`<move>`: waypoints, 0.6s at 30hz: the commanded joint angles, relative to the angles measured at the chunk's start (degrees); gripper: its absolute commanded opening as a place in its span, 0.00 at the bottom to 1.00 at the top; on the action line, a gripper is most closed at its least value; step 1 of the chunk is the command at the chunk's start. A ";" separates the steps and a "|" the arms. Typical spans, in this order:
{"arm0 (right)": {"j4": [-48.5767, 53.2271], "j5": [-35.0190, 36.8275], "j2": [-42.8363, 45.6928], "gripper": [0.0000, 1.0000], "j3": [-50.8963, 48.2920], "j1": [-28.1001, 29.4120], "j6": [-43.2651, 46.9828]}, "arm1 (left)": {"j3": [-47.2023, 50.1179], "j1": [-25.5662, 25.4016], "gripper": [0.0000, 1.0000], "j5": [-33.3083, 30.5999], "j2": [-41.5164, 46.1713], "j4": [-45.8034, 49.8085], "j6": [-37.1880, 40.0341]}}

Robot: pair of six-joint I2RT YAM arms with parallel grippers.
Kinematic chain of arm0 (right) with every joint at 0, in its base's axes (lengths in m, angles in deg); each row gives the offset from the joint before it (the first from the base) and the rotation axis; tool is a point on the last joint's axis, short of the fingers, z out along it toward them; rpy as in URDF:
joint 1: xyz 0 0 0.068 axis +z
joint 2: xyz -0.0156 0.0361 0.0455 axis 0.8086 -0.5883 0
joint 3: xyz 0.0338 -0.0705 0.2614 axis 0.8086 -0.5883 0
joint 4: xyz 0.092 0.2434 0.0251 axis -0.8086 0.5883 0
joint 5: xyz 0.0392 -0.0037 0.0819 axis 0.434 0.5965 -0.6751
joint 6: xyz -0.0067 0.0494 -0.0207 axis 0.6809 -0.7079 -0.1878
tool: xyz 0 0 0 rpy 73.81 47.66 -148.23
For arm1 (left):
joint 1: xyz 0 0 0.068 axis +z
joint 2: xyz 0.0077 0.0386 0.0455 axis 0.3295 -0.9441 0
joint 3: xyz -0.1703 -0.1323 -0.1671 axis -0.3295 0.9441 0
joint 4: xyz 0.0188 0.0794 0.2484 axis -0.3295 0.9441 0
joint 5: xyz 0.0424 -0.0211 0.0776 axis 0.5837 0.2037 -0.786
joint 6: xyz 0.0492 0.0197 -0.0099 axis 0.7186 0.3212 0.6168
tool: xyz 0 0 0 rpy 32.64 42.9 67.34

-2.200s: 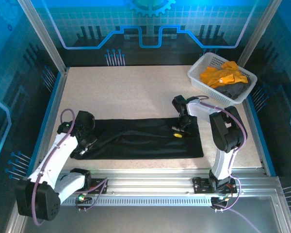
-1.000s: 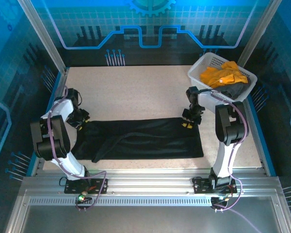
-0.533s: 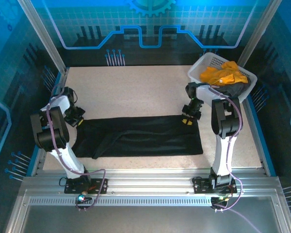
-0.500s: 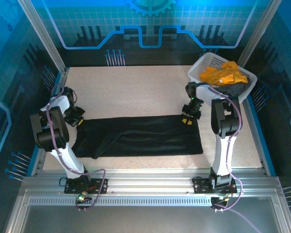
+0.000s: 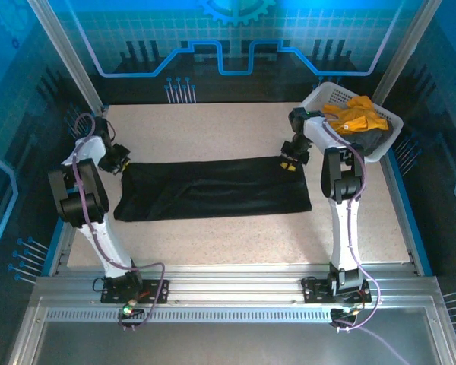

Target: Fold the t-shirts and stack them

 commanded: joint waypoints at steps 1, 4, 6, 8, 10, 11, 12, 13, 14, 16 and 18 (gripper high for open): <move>-2.93 1.48 4.41 0.26 0.03 1.07 5.10 | 1.14 -1.09 0.43 -5.00 6.68 0.56 0.13; -7.71 1.78 11.96 0.37 -5.21 3.07 7.79 | 7.43 -4.21 0.48 -5.53 14.34 -1.45 0.38; -12.70 -1.70 17.22 0.44 -10.27 4.27 9.54 | 12.30 -6.80 0.48 -3.36 18.15 -3.75 1.22; -19.64 -9.02 22.32 0.49 -16.19 5.40 10.54 | 17.85 -8.85 0.47 6.09 20.25 -10.27 3.47; -24.52 -15.19 25.71 0.53 -19.98 6.50 10.79 | 20.66 -10.61 0.47 15.21 18.30 -13.35 5.53; -24.92 -16.99 26.51 0.53 -20.41 7.12 11.06 | 20.29 -11.20 0.47 17.59 16.69 -12.64 6.61; -24.78 -18.62 27.17 0.54 -20.44 7.89 11.39 | 19.70 -11.66 0.46 19.83 15.05 -11.97 7.97; -24.67 -19.91 27.82 0.54 -20.47 8.55 11.76 | 19.52 -12.18 0.46 20.97 13.69 -11.91 9.25; -24.56 -20.61 28.54 0.55 -20.74 9.23 11.79 | 19.52 -12.64 0.46 21.52 12.91 -12.12 10.64; -24.65 -21.57 29.90 0.56 -21.18 10.13 11.76 | 19.52 -13.45 0.48 21.40 11.59 -12.25 12.76; -25.05 -22.21 31.23 0.57 -21.90 10.58 11.20 | 19.52 -13.90 0.50 21.72 10.36 -12.49 14.15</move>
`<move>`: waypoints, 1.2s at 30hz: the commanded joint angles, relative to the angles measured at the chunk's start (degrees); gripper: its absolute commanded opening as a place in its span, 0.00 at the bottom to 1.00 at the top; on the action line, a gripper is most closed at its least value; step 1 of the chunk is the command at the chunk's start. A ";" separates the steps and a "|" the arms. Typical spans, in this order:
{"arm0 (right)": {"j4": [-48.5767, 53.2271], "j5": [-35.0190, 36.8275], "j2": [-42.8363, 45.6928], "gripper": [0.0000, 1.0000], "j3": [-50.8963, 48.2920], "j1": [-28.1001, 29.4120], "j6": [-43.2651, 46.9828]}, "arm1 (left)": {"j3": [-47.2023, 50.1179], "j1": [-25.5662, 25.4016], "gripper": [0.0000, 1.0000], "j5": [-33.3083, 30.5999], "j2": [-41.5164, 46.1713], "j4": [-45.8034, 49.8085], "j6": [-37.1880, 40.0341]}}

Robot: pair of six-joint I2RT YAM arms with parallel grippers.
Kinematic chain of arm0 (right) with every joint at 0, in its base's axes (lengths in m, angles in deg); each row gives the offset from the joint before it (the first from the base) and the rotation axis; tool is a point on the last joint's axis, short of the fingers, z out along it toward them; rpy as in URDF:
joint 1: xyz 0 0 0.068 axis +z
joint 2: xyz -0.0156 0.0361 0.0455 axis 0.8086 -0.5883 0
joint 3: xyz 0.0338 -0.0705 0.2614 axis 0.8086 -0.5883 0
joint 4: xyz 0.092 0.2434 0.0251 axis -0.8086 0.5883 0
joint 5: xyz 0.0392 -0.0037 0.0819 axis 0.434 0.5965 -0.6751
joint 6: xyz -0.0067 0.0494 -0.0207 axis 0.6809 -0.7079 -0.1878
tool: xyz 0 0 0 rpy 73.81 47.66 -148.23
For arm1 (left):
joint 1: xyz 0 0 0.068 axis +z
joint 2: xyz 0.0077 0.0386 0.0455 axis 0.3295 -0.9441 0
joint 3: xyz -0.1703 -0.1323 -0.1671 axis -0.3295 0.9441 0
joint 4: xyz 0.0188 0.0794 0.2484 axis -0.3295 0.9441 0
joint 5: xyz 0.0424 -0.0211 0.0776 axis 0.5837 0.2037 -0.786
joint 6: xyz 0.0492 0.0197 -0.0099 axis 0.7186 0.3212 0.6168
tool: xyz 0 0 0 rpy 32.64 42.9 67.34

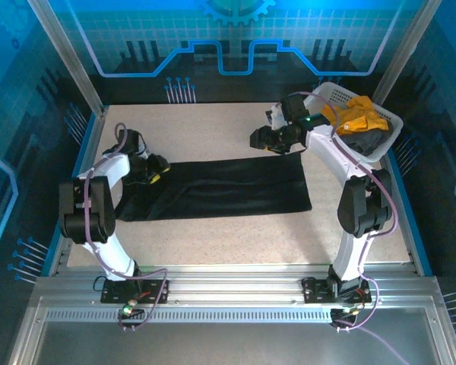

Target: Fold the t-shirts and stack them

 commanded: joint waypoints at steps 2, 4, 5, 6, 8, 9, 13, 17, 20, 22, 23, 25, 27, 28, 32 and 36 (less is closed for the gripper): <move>-1.63 -4.80 3.22 0.58 -2.59 1.07 0.54 | 0.66 -1.43 0.50 5.69 -1.42 -2.23 5.95; -1.62 -4.45 4.37 0.58 -3.60 1.25 0.20 | 0.30 -2.32 0.50 5.14 -2.32 -1.26 6.95; -1.86 -4.41 5.03 0.58 -4.47 1.25 -0.10 | -0.10 -2.62 0.50 4.12 -2.93 -0.25 7.32; -2.06 -4.31 5.62 0.58 -5.07 1.19 -0.40 | 0.06 -2.74 0.50 3.81 -3.30 -0.09 7.33; -2.44 -4.26 6.74 0.58 -6.34 1.29 -0.87 | 1.20 -2.99 0.49 3.98 -3.36 -0.94 6.83; -2.55 -4.30 7.14 0.58 -6.72 1.29 -1.04 | 1.64 -3.21 0.49 4.18 -3.20 -1.23 6.68; -2.68 -3.67 8.41 0.57 -8.35 1.33 -1.40 | 3.60 -4.63 0.38 4.28 -0.18 -1.20 6.20; -3.25 -3.51 8.76 0.57 -9.33 1.34 -2.01 | 6.88 -6.26 0.20 4.95 4.12 -0.85 5.03; -3.42 -3.37 8.76 0.56 -9.64 1.34 -2.36 | 9.05 -7.93 0.11 4.82 6.11 0.99 5.00; -3.52 -3.38 8.85 0.56 -9.82 1.33 -2.46 | 11.01 -9.34 0.07 3.68 8.60 1.13 4.70; -3.52 -3.37 8.94 0.56 -9.93 1.34 -2.46 | 11.81 -9.86 0.05 2.97 9.72 1.32 4.53; -3.52 -3.38 9.07 0.55 -10.36 1.35 -2.46 | 13.06 -10.98 0.02 1.46 11.90 2.01 4.07; -3.62 -3.36 9.12 0.55 -10.82 1.34 -2.53 | 13.71 -12.08 0.00 0.69 12.88 2.77 4.09; -3.68 -3.51 9.18 0.55 -11.08 1.33 -2.55 | 13.88 -12.63 0.00 0.68 12.96 3.19 4.09; -3.78 -3.58 9.20 0.55 -11.77 1.34 -2.63 | 14.58 -14.61 0.00 0.54 12.83 4.53 3.94; -3.09 -3.56 8.34 0.54 -12.23 1.34 -2.71 | 15.12 -16.35 0.00 0.51 12.69 4.88 3.62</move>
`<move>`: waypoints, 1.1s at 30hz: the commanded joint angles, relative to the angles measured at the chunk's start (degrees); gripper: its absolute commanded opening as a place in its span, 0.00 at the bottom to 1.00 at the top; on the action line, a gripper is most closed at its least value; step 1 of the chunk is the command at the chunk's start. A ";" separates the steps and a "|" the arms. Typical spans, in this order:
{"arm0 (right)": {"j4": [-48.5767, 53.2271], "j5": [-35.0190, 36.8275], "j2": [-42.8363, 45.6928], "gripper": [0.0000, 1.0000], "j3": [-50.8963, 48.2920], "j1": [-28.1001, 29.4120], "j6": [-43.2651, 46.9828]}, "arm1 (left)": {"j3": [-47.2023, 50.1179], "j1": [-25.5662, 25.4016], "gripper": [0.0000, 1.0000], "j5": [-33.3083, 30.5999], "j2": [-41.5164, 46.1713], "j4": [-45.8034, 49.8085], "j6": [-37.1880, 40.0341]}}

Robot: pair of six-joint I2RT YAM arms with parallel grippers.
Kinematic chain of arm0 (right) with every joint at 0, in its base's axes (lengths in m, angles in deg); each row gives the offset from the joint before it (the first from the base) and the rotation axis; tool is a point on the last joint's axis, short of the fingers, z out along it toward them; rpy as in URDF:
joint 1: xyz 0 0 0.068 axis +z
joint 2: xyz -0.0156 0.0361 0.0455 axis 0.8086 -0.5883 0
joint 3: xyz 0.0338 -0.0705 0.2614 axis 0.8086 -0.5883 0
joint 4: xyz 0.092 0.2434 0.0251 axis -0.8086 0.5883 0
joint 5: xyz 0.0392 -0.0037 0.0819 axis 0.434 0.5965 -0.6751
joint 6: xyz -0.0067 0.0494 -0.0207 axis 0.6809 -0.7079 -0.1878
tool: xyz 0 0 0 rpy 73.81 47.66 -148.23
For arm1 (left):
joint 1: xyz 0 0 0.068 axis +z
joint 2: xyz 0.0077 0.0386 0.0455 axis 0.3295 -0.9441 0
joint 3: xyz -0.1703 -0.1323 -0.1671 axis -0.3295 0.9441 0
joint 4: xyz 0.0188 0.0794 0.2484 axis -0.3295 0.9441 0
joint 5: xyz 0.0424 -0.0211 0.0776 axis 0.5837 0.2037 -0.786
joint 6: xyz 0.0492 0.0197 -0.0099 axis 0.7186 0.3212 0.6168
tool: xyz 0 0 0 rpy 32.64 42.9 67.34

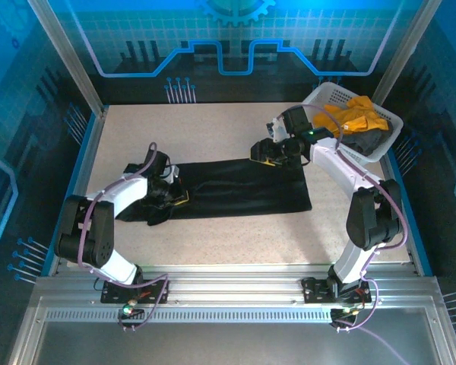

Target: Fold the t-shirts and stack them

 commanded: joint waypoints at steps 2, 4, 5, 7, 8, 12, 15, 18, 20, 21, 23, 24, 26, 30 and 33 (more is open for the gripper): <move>0.90 -1.33 -0.10 0.54 -0.69 0.63 -0.88 | 0.33 -1.91 0.00 -2.04 -0.61 3.98 -0.77; 0.77 -2.65 -1.15 0.54 -1.18 0.63 -1.44 | -0.39 -2.58 0.20 -5.76 -1.35 5.07 -1.29; 0.73 -3.00 -1.57 0.54 -1.29 0.68 -1.78 | -0.57 -2.67 0.31 -7.36 -1.47 5.42 -1.93; 1.74 -3.46 -2.86 0.53 -0.93 0.84 -2.12 | -0.84 -2.82 0.50 -9.91 -0.51 5.62 -3.68; 2.53 -3.47 -3.62 0.53 -0.51 0.98 -1.99 | -0.87 -2.85 0.54 -11.05 0.34 5.80 -4.60; 3.78 -1.69 -5.59 0.51 -0.67 1.38 -1.98 | -1.89 -0.62 0.56 -17.34 5.92 8.72 -8.61; 5.83 1.87 -8.01 0.47 0.29 0.31 -2.51 | -2.32 8.78 0.52 -13.52 8.24 7.92 -11.58; 8.50 5.57 -12.22 0.43 3.90 -0.63 -1.95 | -4.89 17.07 0.50 -10.21 5.76 4.92 -13.21; 10.21 7.88 -15.80 0.40 7.00 -1.07 -1.82 | -8.18 19.55 0.49 -8.84 1.73 2.79 -14.47; 11.45 9.00 -18.05 0.38 9.23 -1.27 -1.54 | -10.26 20.06 0.47 -8.46 -0.74 1.84 -15.33; 14.25 11.65 -22.11 0.34 13.68 -1.46 -1.38 | -14.11 20.27 0.42 -7.89 -6.03 0.12 -17.37; 14.91 12.39 -23.54 0.34 15.19 -1.56 -1.44 | -15.53 20.27 0.39 -7.64 -8.29 -0.46 -18.14; 16.87 14.20 -26.55 0.33 18.51 -2.02 -1.85 | -18.88 20.36 0.36 -7.91 -13.57 -0.10 -19.39; 23.58 18.88 -32.82 0.33 24.94 -3.89 -3.25 | -24.62 22.00 0.33 -11.57 -21.70 5.45 -18.97; 27.24 20.21 -36.69 0.33 27.84 -5.98 -4.09 | -27.01 25.19 0.28 -16.35 -25.30 10.19 -18.57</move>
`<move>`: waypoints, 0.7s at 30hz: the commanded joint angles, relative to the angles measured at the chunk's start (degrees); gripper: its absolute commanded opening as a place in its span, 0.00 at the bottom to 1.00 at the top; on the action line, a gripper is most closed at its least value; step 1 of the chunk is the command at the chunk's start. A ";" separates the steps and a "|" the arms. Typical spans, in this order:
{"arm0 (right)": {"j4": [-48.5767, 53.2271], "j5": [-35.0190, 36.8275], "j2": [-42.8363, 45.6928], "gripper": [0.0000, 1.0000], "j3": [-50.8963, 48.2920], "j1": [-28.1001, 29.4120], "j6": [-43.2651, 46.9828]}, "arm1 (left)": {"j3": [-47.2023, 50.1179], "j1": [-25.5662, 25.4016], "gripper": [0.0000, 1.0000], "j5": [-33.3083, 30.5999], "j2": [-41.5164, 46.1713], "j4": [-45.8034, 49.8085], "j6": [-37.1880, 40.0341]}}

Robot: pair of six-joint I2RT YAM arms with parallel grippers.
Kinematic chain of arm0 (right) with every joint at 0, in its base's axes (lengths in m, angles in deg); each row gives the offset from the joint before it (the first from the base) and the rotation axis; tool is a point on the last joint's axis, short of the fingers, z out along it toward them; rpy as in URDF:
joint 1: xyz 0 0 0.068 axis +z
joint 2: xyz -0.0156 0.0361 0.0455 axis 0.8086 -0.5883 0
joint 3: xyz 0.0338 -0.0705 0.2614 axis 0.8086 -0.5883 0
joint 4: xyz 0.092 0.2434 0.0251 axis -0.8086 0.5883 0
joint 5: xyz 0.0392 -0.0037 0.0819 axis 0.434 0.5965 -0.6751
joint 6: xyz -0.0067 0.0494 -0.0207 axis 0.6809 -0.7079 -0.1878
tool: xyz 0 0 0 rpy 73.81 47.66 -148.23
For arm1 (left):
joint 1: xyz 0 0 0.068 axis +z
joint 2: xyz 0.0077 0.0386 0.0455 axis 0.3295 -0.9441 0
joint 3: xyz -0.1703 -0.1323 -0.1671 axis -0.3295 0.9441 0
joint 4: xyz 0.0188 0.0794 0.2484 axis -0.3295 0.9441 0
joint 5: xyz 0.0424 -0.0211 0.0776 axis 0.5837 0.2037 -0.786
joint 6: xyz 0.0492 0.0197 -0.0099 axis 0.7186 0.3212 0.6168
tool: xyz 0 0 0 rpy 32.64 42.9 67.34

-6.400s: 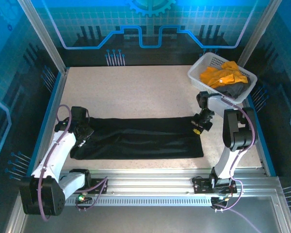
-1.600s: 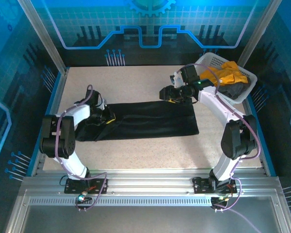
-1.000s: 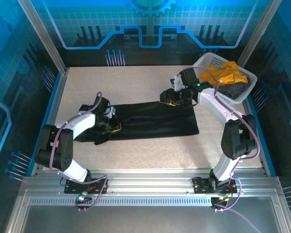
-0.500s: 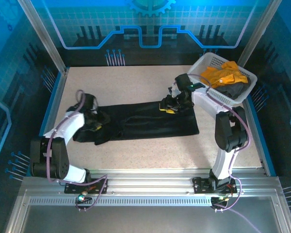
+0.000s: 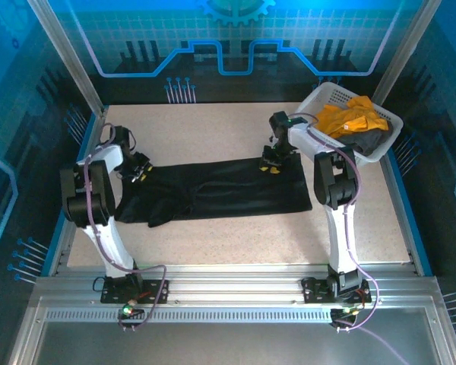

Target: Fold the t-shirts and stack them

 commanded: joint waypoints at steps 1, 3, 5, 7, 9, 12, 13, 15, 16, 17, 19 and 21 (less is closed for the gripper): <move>8.78 4.10 -4.21 0.33 3.39 -3.03 -1.39 | -2.46 4.62 0.28 -5.16 -2.66 7.54 -0.51; 9.42 4.11 -5.33 0.33 4.09 -3.68 -1.00 | -2.63 6.73 0.28 -4.30 -3.88 8.11 -0.14; 9.43 3.55 -5.90 0.33 4.83 -4.02 -0.19 | -2.62 7.00 0.29 -3.30 -4.32 7.38 1.03; 9.44 2.49 -6.29 0.33 5.95 -4.07 1.18 | -2.44 6.78 0.33 0.78 -4.03 5.19 1.61; 9.86 2.66 -6.23 0.34 7.08 -3.81 2.35 | -2.74 6.11 0.38 1.23 -2.28 4.81 1.83; 9.70 2.13 -5.23 0.35 8.40 -3.60 3.69 | -2.48 4.78 0.47 -1.92 3.31 4.69 2.30; 8.45 1.53 -3.95 0.36 8.04 -3.31 4.61 | -2.13 4.11 0.50 -2.95 5.79 4.57 2.66; 6.00 1.18 -1.43 0.39 7.21 -2.59 6.33 | -0.66 2.49 0.52 -4.55 10.71 4.74 3.26; 5.21 1.11 1.18 0.41 7.01 -2.05 7.20 | 0.57 1.65 0.52 -4.81 13.38 4.70 3.51; 4.60 0.85 2.17 0.43 6.94 -1.51 7.98 | 1.92 0.88 0.52 -5.21 15.39 4.90 3.55; 3.19 -0.67 4.69 0.45 5.71 -0.44 9.26 | 6.32 -0.34 0.52 -5.01 19.98 5.42 2.43; 1.62 -3.66 6.38 0.48 3.49 0.30 9.90 | 10.98 -0.98 0.50 -3.79 22.73 5.90 0.66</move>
